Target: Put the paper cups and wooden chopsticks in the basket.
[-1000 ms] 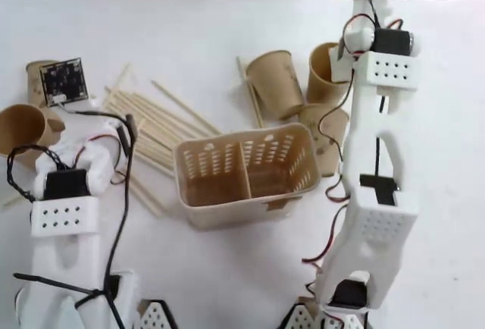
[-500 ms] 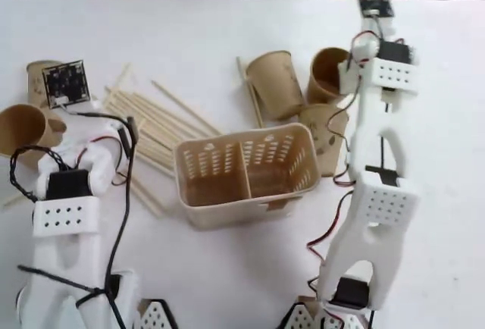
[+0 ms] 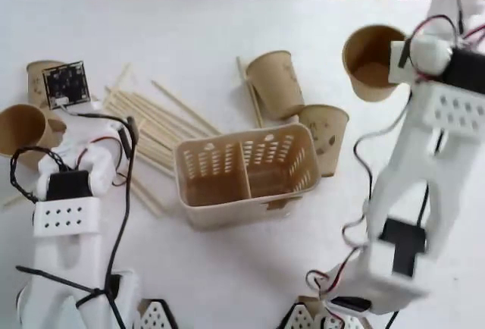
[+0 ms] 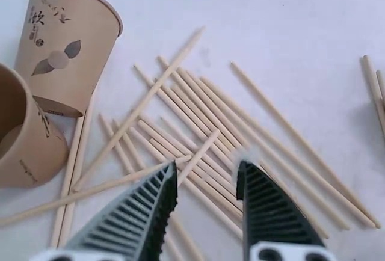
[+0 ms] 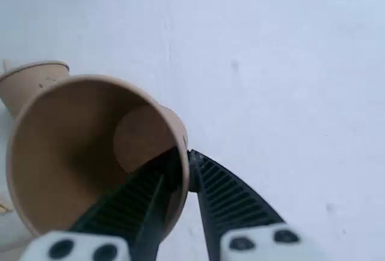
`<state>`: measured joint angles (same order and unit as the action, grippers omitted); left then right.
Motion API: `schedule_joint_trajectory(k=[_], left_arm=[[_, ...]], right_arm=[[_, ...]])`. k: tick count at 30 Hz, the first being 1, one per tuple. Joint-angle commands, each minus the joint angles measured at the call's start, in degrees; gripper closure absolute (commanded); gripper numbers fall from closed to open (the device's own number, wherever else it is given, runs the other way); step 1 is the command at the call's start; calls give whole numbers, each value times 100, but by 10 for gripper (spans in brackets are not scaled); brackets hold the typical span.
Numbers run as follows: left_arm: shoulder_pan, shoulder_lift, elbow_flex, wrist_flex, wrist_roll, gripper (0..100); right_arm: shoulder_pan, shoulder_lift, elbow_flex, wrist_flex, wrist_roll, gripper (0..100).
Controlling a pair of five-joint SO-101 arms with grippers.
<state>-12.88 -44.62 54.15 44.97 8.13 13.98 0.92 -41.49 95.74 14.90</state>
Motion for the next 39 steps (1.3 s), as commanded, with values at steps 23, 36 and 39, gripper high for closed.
schedule_joint_trajectory(k=[23, 36, 39], left_arm=[[92, 13, -18, -220, 35, 823], [171, -4, 70, -237, 35, 823], [171, -13, 70, -237, 35, 823]], right_arm=[[-3169, -6220, 4554, 180, 246, 982], [-3178, -5429, 4844, -752, 35, 982], [-3169, -5068, 4853, -725, 18, 982]])
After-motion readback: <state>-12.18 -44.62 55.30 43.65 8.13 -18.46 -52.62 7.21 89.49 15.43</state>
